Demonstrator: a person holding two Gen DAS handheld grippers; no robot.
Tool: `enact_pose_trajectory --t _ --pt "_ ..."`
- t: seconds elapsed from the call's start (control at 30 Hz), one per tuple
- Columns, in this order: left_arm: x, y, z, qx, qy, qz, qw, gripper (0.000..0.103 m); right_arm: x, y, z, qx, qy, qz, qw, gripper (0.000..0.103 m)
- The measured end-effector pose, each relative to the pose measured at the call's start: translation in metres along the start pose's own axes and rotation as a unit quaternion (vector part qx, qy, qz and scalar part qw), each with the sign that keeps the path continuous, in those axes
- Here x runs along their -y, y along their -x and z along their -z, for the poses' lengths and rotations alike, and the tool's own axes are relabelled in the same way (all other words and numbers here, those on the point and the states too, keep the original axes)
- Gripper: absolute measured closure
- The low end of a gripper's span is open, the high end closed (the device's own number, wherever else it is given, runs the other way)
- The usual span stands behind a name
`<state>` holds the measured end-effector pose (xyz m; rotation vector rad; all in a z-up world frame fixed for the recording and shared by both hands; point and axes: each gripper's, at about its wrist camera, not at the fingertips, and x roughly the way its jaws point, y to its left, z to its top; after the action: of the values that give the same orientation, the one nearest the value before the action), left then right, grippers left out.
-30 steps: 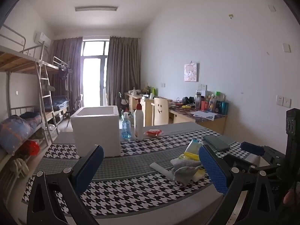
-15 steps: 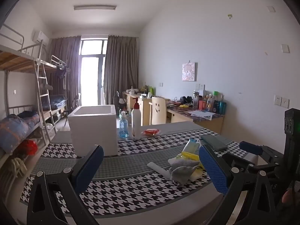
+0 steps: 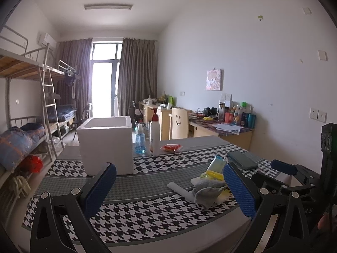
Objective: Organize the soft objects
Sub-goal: 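Move both tools toward the grey sock and yellow foam pile, then lower the left tool onto the grey sock and close on it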
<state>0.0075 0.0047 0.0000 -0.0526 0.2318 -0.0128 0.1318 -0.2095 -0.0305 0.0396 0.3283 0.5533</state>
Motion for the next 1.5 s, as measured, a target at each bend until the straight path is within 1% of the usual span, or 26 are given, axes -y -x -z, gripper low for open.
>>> enact_pose_trajectory --t 0.47,0.87,1.2,1.5 --pt "-0.001 -0.008 0.002 -0.012 -0.004 0.003 0.9999 0.001 0.004 -0.007 -0.001 -0.006 -0.006 0.005 1.0 0.001" --pt "0.001 -0.025 -0.001 -0.026 -0.007 0.001 0.9996 0.001 0.01 -0.017 -0.002 -0.015 -0.014 0.008 1.0 0.001" --pt "-0.002 -0.047 -0.001 -0.052 -0.005 0.005 0.9986 0.001 0.018 -0.028 -0.005 -0.023 -0.02 0.011 0.999 0.001" --pt "-0.001 -0.073 0.001 -0.078 -0.007 0.005 0.9969 0.001 0.029 -0.046 -0.004 -0.047 -0.027 0.022 0.998 0.001"
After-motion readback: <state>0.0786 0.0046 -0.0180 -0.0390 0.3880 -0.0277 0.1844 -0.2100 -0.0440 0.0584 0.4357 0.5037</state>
